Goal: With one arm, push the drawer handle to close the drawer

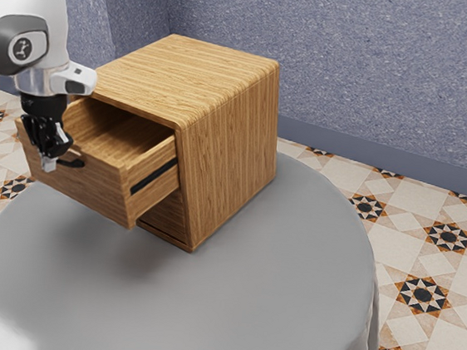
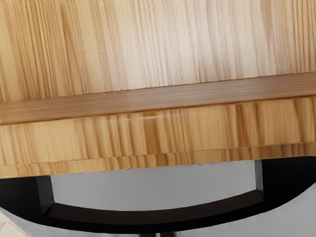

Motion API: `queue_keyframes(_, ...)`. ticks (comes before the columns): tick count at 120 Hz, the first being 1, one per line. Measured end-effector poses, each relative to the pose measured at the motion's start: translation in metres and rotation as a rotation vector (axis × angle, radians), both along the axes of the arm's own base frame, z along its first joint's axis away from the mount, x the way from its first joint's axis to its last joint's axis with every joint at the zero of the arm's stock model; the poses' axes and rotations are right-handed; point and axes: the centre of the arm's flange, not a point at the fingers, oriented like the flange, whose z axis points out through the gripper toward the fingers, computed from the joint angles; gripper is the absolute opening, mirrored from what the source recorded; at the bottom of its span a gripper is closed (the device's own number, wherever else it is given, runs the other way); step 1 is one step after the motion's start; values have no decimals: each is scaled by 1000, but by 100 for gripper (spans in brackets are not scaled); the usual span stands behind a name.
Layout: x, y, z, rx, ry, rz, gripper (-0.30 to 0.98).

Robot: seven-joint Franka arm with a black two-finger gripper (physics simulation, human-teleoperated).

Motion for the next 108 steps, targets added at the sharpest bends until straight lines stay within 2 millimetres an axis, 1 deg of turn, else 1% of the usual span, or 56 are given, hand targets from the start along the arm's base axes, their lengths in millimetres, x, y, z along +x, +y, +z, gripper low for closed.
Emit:
queue_keyframes(23,9,-1,4,2,-8,-6,-10)
queue_keyframes(46,21,-4,2,1,-6,-15,-10)
queue_keyframes(81,35,-2,4,-2,-12,-16,-10)
queue_keyframes(96,39,-2,0,-2,-4,-19,-10)
queue_keyframes(108,46,-3,2,-3,-10,-22,-10)
